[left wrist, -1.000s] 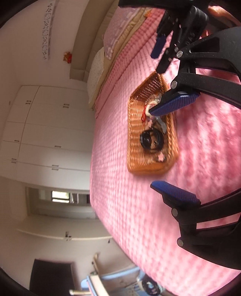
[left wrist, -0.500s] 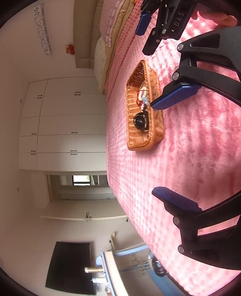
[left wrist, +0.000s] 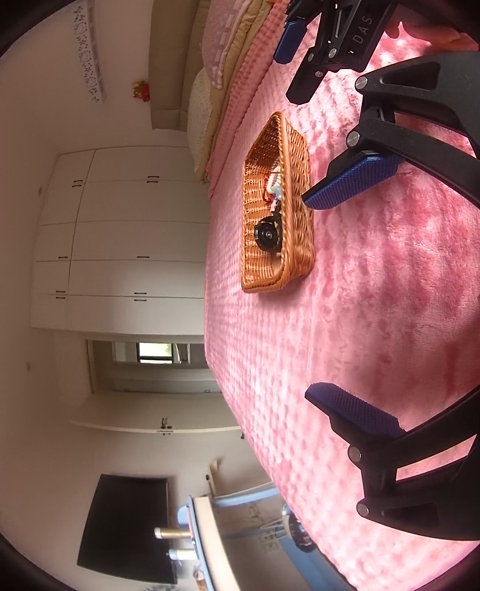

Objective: Organize jewelry

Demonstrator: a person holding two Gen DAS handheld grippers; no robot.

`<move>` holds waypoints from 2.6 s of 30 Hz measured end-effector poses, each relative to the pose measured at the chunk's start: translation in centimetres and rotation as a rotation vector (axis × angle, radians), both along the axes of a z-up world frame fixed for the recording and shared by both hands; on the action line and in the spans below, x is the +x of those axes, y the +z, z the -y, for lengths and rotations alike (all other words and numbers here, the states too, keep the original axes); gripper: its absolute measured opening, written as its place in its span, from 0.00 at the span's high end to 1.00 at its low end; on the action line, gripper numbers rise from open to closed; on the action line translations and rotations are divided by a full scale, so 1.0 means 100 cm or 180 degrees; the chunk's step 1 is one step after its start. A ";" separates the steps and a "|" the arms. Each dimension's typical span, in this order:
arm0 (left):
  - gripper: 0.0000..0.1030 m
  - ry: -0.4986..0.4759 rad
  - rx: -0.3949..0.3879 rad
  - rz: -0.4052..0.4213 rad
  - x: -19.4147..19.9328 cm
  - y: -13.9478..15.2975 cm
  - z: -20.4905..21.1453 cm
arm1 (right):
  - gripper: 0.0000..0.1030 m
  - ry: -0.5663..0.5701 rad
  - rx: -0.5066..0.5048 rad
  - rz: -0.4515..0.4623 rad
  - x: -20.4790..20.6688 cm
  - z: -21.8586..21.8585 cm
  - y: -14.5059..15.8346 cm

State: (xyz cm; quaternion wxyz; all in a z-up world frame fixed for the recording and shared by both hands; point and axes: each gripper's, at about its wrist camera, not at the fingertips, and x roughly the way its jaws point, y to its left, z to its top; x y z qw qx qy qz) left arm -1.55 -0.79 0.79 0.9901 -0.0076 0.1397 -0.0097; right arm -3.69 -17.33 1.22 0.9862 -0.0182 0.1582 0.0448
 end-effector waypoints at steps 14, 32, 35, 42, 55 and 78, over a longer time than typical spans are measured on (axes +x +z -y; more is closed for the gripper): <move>0.10 -0.0008 -0.0007 -0.0022 0.000 -0.001 0.001 | 0.21 -0.0010 -0.0030 -0.0002 -0.001 -0.003 -0.003; 0.08 -0.0013 -0.0008 -0.0034 0.001 -0.002 0.000 | 0.15 0.0007 0.0062 -0.0064 0.003 0.003 -0.005; 0.08 -0.0010 -0.0008 -0.0034 0.001 -0.002 0.000 | 0.15 0.0011 0.0068 -0.0064 0.002 0.003 -0.004; 0.07 -0.0014 -0.0017 -0.0047 0.001 -0.003 0.000 | 0.15 0.0019 0.0092 -0.0081 0.004 0.005 -0.005; 0.07 -0.0020 -0.0019 -0.0059 0.002 -0.005 0.000 | 0.14 0.0017 0.0090 -0.0081 0.004 0.005 -0.005; 0.07 -0.0021 -0.0020 -0.0063 0.002 -0.004 -0.001 | 0.14 0.0022 0.0087 -0.0087 0.005 0.006 -0.004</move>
